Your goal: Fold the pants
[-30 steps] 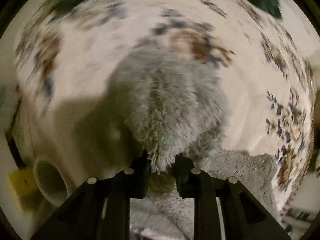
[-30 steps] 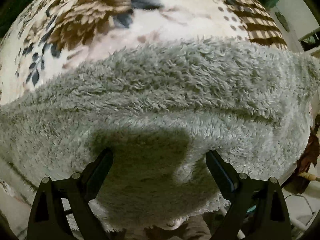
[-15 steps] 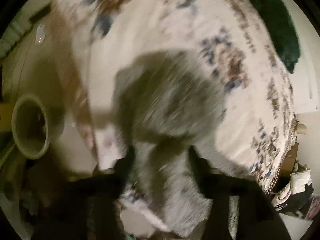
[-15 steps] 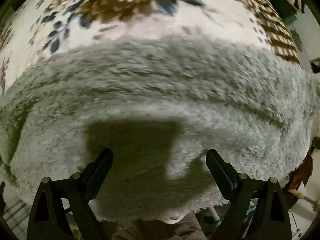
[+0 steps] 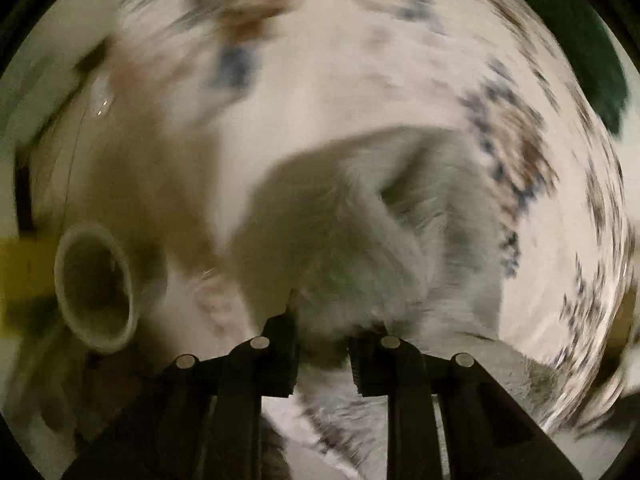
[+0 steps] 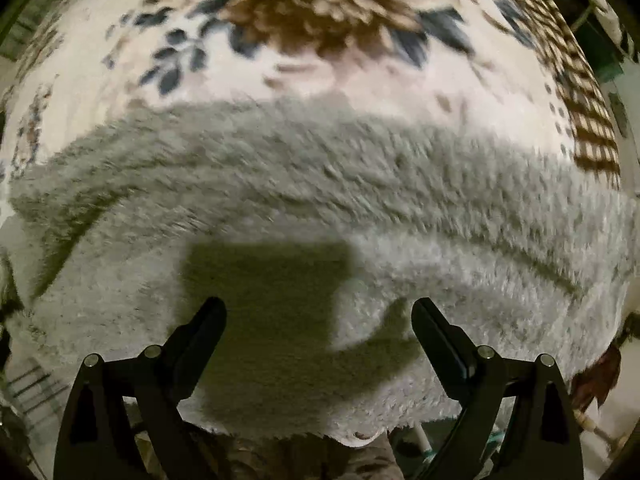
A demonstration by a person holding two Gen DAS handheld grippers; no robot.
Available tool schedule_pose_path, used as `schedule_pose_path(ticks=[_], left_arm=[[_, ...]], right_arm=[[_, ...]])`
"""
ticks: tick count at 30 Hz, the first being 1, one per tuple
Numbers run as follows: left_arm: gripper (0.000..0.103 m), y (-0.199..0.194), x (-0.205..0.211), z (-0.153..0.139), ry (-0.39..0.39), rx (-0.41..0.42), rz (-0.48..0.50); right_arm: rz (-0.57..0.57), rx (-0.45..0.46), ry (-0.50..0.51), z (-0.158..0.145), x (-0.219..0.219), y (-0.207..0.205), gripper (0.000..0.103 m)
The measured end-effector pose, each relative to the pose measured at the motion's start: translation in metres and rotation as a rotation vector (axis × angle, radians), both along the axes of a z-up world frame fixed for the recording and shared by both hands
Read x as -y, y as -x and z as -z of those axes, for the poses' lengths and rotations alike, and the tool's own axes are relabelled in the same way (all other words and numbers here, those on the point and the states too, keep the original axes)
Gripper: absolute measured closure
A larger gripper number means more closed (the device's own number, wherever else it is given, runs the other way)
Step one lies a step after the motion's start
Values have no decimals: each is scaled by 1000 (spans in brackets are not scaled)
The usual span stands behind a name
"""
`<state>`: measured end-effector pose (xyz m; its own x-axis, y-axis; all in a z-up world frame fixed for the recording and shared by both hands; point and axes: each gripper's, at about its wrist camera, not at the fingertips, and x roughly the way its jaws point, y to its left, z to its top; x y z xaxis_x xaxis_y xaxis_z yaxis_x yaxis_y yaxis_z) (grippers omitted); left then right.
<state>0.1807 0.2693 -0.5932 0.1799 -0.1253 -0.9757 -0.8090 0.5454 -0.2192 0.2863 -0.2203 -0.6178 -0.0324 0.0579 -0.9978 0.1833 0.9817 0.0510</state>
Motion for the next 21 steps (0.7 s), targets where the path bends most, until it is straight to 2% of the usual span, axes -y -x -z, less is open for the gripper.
schedule_pose_path(ticks=[3,9,11,12,13,14,15,16,17,18,19,21], left_arm=[[80,14,-3,-13,52,-2,-50],[67,-14,37,-63,-18,27,98],[50,-31,52,-72,-58,14,174],[35,-39,60,-77,-91,13,221],[30,-43,64,-81,-115,10,250],[29,-44,66,-85,-136,11,267],[27,-46,67,-86,-146,12,274],[24,-49,68,-88,-156,24,282],[23,-51,68,-89,-165,33,290],[21,-53,69,-88,-168,33,297],[21,-59,69,-84,-162,31,301],[21,-68,67,-78,-140,44,290]], right_arm=[[-53,24,-94,-11,-19,-21,7],[-227,71,-344,-42,-103,-83,7],[-301,71,-400,-44,-139,-106,7],[-335,50,-426,-40,-157,-120,7],[-355,23,-438,-35,-171,-126,7],[-369,-8,-447,-26,-180,-131,10],[-385,-63,-446,-14,-197,-142,17],[-387,-100,-438,-7,-204,-145,41],[-387,-129,-434,3,-205,-147,74],[-380,-150,-419,9,-207,-148,91],[-366,-154,-410,11,-197,-139,92],[-323,-74,-407,0,-188,-142,94]])
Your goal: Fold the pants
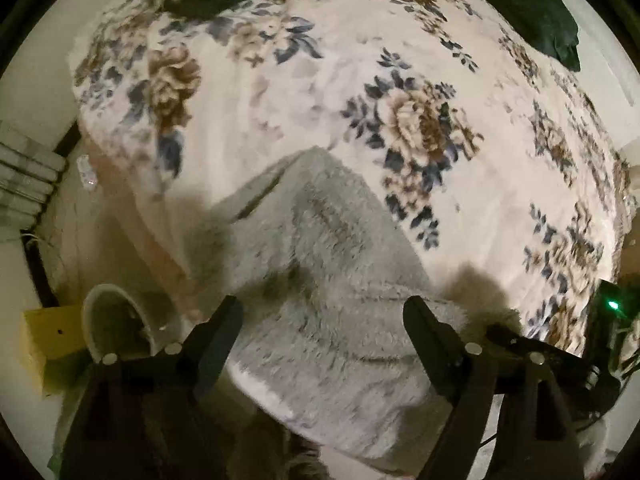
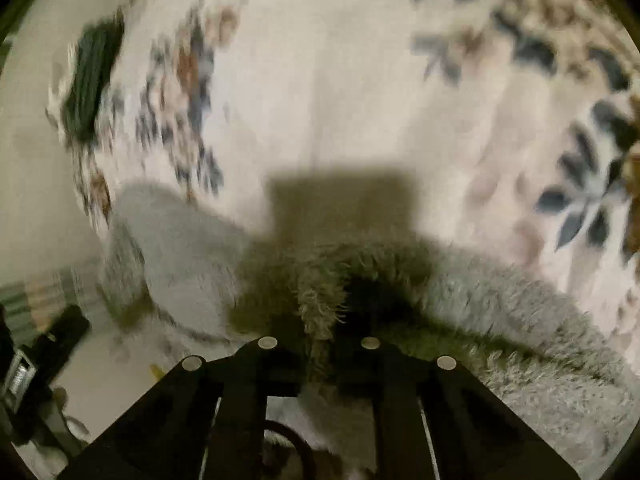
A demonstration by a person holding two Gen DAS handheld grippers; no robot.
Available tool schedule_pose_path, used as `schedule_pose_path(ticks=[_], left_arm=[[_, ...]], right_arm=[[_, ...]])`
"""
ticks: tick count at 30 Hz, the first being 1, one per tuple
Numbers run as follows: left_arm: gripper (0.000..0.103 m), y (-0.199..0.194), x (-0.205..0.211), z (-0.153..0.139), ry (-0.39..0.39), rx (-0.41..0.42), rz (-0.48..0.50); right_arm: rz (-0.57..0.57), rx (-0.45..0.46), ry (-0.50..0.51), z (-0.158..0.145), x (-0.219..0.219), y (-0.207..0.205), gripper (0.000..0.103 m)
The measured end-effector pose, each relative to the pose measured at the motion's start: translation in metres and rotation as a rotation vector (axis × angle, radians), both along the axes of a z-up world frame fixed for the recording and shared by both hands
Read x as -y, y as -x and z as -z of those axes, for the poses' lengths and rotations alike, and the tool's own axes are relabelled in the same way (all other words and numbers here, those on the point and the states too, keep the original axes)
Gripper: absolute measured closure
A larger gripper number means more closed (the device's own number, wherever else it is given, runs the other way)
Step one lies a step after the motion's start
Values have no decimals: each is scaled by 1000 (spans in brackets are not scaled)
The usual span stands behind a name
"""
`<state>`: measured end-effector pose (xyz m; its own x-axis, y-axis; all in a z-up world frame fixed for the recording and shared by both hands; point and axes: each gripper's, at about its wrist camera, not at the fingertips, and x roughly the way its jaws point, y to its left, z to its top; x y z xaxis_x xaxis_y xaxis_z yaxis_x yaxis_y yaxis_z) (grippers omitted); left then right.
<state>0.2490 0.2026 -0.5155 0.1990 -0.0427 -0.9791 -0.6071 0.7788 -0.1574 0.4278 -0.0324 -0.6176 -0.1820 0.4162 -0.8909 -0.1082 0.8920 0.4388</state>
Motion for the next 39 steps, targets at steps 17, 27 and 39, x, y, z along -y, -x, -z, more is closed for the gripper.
schedule_pose_path(ticks=[17,27,39], left_arm=[[21,-72,63,27,-24,12,289],[21,-37,260,-7,-50,59,712],[21,-26,450,52,-46,4,924]], right_arm=[[155,135,-65,-23,62,-32,18],[473,238,111,-95,286,155,2],[917,165,335,-30,579,260,2]])
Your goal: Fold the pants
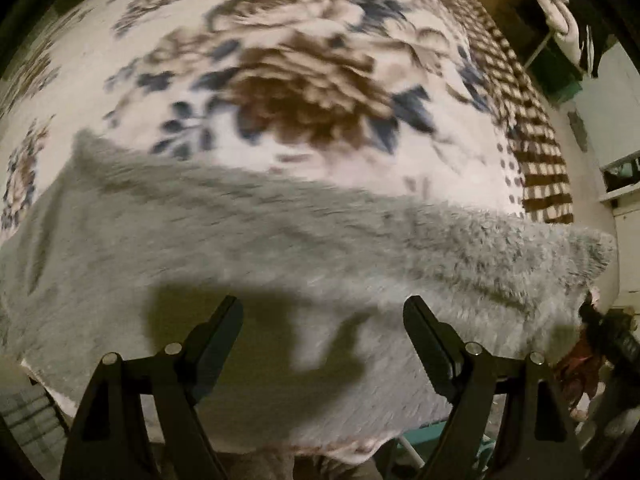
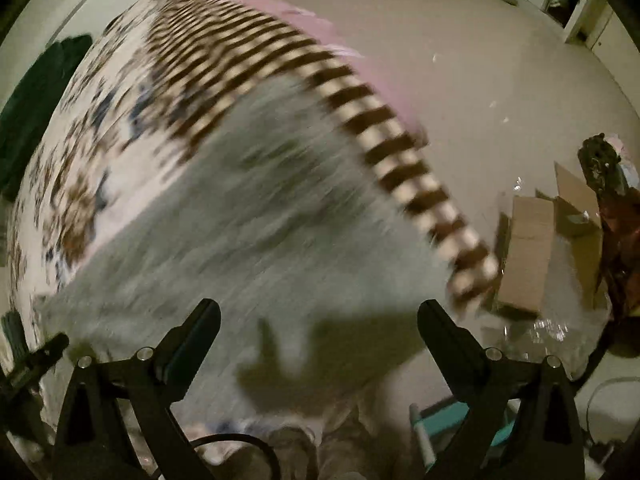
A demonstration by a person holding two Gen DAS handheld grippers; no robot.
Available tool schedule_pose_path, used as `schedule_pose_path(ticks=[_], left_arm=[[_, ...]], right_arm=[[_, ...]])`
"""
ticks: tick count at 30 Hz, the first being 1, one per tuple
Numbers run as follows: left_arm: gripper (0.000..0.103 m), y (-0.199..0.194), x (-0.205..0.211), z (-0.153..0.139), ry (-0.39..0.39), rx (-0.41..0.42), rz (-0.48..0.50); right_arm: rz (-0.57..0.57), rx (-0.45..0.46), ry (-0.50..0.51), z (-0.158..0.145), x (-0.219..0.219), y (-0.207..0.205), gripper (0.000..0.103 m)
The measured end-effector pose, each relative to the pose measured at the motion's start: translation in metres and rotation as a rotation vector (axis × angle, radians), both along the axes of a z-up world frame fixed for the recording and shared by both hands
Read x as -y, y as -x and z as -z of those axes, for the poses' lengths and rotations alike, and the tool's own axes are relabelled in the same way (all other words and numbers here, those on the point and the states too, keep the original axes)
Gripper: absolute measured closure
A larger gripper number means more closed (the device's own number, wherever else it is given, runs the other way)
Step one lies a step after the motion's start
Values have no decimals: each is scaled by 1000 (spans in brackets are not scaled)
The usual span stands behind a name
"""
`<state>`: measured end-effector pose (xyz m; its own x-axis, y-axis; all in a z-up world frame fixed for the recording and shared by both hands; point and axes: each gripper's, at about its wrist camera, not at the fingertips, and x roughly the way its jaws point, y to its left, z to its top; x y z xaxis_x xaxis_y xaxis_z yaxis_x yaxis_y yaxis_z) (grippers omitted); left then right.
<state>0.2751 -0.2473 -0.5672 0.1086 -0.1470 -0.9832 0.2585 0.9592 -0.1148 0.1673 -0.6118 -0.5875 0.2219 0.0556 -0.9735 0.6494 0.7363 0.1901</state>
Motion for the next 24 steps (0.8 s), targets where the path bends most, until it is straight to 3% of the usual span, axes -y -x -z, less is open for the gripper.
schedule_pose_path(ticks=[5,7,9,11,12,14,16,19,21,22,24], left_arm=[[21,-7,21,26,-54,-6,-5],[21,-9,20,35,-65,-23,-21],[21,-11,15,42,-77,-36,-42],[21,-13,10,44,-85,-43,-64],[21,-13,8,44,-84,-46,-72],[21,-12,3,41,-85,-50,-79],[21,-12,-2,36,-83,-44,-85],[21,-12,-8,33,-84,-40,-94],[21,-11,-9,35,-85,-43,-95],[21,-11,-7,37,-93,-43,-87],[21,-6,-4,44,-117,-39,-69]], right_arm=[[-56,32,-167,49,46,-32,4],[-111,1,-213,67,44,-46,15],[-155,-5,-241,75,40,-53,58],[-210,-24,-220,76,29,-60,84],[-222,-22,-199,72,25,-62,87],[-190,20,-146,54,29,-62,88],[-83,70,-139,40,54,-56,89],[3,71,-237,53,81,-50,86],[-48,22,-206,58,77,-49,65],[-68,5,-190,59,72,-48,60],[-95,-32,-161,60,64,-41,37]])
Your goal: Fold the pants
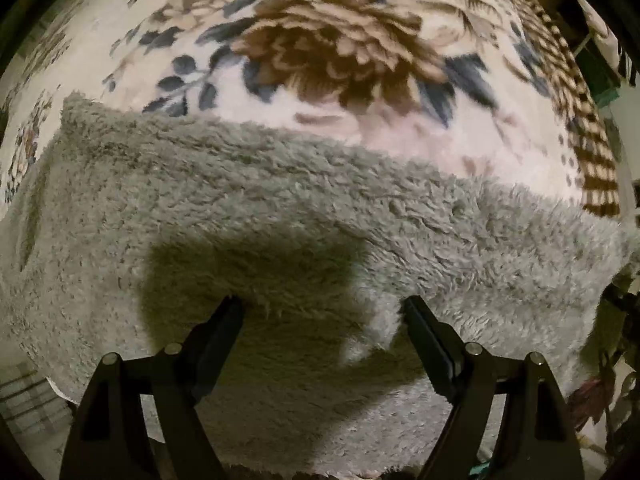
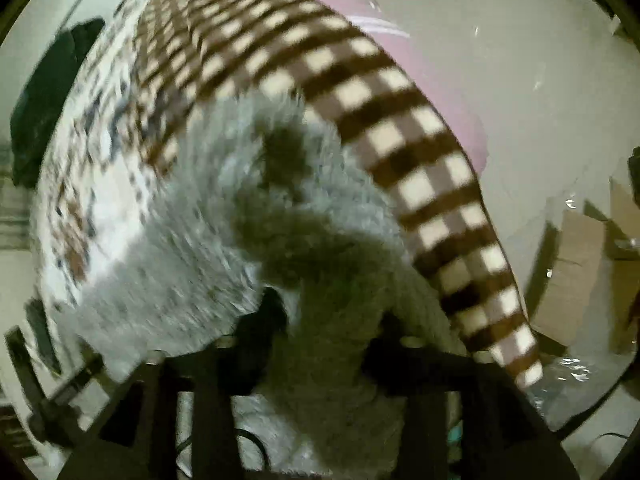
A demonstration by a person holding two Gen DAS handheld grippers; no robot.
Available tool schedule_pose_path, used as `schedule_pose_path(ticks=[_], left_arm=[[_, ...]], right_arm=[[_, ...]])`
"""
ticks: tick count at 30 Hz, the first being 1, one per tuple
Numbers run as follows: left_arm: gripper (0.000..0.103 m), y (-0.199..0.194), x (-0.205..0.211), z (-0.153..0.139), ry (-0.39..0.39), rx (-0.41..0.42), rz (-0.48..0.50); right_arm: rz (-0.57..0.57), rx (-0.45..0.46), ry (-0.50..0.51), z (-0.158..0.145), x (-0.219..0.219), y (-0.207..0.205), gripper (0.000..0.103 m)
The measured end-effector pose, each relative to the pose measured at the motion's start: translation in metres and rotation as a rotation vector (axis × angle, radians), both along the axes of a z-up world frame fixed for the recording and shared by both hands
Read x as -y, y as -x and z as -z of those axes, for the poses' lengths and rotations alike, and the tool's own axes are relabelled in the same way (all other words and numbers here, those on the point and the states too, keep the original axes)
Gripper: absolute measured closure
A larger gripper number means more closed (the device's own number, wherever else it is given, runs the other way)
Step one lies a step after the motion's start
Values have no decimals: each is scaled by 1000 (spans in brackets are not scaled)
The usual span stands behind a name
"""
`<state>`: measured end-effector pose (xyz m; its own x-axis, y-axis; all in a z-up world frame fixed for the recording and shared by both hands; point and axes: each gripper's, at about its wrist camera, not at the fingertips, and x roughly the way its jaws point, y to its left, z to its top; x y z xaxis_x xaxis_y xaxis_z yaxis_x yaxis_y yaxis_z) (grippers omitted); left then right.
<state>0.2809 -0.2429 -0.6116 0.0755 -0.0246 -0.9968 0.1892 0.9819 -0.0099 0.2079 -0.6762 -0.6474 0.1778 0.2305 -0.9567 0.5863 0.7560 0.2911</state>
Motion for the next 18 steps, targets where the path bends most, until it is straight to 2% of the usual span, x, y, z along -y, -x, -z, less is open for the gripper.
schedule_pose_path(ticks=[4,9,12,15,18], left_arm=[[20,8,0,16,-37,-8,25],[12,5,4,33,-50,-11,27],[1,-7,10,46,-38,-29,-9],[0,-12,5,53,-7,-34,-37],[0,-5,0,54,-12,-5,-36]], right_arm=[[-7,-30,71,0,-10,15,29],[-28,-47,154,-5,-22,30,23],[-17,-36,154,-7,-32,38,22],[23,-15,124,-9,-34,59,20],[52,-7,112,-6,-34,77,20]])
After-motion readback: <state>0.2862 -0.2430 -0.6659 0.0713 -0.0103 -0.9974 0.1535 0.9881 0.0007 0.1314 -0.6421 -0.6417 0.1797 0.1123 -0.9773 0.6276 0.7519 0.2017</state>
